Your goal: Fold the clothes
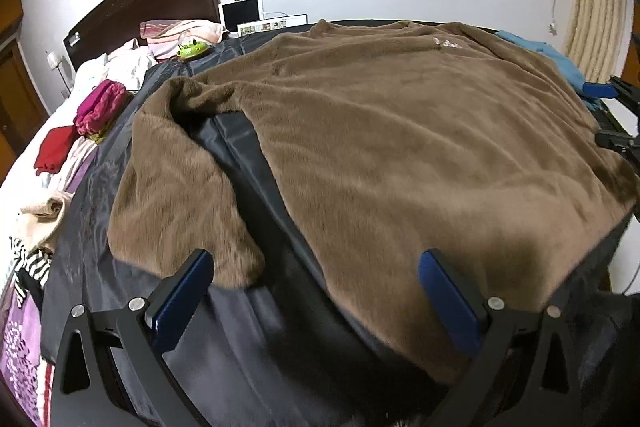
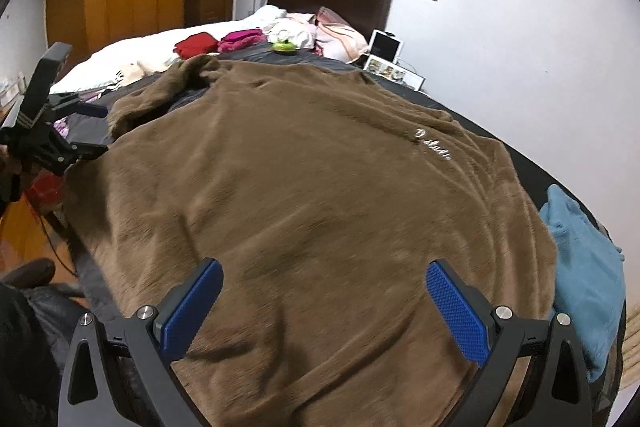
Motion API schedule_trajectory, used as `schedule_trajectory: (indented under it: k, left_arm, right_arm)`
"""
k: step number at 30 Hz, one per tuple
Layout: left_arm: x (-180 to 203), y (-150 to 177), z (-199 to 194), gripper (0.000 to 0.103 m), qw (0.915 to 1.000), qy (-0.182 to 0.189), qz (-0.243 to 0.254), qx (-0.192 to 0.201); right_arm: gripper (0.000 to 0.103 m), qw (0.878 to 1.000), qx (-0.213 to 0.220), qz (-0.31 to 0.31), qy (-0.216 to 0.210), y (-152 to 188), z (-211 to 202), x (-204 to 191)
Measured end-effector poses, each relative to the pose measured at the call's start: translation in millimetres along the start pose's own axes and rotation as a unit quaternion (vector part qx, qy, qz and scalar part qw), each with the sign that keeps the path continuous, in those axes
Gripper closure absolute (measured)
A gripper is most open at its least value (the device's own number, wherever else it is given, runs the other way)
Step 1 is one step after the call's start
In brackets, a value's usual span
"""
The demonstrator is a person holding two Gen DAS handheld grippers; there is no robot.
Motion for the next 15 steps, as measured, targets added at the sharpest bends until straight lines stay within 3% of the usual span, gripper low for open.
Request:
schedule_trajectory:
  k: [6,15]
  left_arm:
    - [0,26,-18,0.0,0.9997,0.019,0.011,0.012]
    - [21,46,-26,0.0,0.9983,0.03,0.046,0.018]
  right_arm:
    - [0.0,0.999,0.007,-0.018,-0.043,1,-1,-36]
    - [0.0,0.987,0.008,-0.146,-0.064,-5,15,-118]
Point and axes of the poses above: each gripper's, at about its wrist camera, not at the fingertips, and z roughly the way its jaws point, x to its right, y to its underside, the point moved 1 cm from there along z, roughly the way its jaws point, and after that the axes turned 4 degrees about -x, right-handed, at the moved point
